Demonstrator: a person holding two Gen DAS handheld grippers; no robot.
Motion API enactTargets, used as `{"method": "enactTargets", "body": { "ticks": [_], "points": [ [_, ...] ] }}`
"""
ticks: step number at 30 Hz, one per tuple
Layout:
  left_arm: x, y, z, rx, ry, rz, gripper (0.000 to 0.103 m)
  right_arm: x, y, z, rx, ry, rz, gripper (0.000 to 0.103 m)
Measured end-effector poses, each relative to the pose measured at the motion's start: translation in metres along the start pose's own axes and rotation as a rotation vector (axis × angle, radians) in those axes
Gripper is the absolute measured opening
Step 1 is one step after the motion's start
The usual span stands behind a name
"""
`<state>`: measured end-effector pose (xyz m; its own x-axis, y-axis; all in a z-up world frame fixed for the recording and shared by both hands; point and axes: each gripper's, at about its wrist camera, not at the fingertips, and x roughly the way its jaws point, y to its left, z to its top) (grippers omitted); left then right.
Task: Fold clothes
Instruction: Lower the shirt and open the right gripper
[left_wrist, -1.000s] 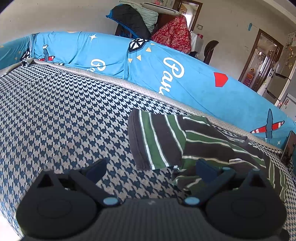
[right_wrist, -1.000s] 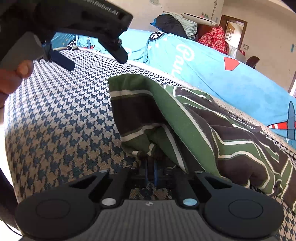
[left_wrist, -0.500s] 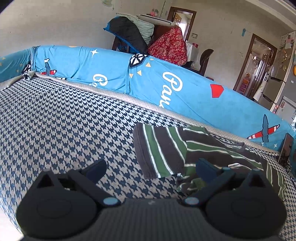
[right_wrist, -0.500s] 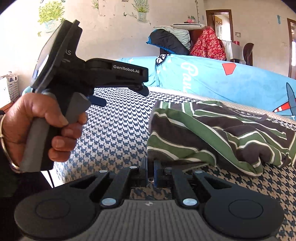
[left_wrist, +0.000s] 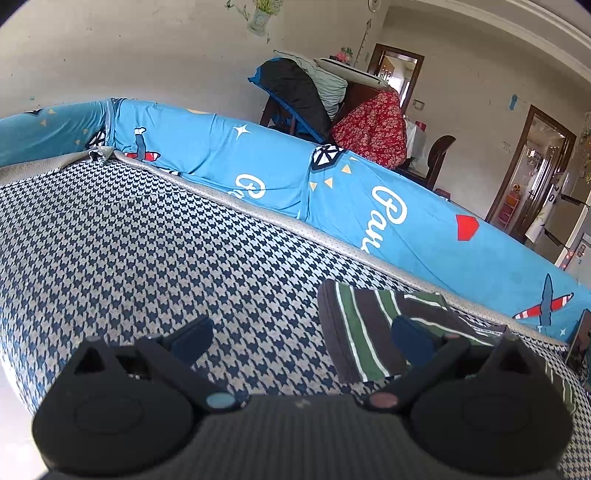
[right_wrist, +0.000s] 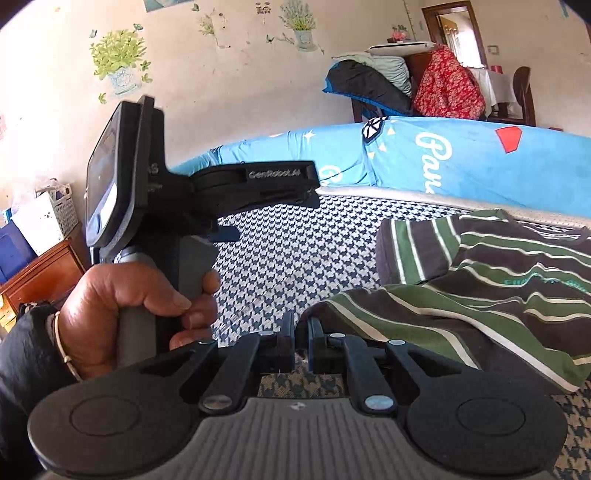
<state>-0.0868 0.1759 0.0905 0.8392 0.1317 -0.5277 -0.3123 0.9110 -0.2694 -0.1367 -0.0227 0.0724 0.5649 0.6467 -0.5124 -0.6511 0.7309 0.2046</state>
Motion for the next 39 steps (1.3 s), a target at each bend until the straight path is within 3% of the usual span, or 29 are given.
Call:
{"method": "enactTargets", "body": {
  "ticks": [3, 10, 23, 30, 39],
  "points": [
    [0.001, -0.005, -0.002, 0.025, 0.003, -0.008, 0.103, 0.001, 0.007, -0.005, -0.008, 0.012, 0.019, 0.014],
    [0.004, -0.027, -0.013, 0.100, 0.038, -0.055, 0.103, -0.008, -0.003, -0.022, -0.032, 0.050, -0.057, 0.014],
    [0.002, -0.067, -0.055, 0.279, 0.150, -0.142, 0.103, -0.043, -0.056, -0.045, -0.109, 0.109, -0.342, 0.031],
    [0.000, -0.088, -0.076, 0.380, 0.199, -0.190, 0.103, -0.056, -0.109, -0.034, -0.104, 0.164, -0.426, 0.039],
    [0.009, -0.116, -0.101, 0.510, 0.264, -0.229, 0.103, -0.041, -0.164, -0.029, -0.037, 0.289, -0.360, 0.047]
  ]
}}
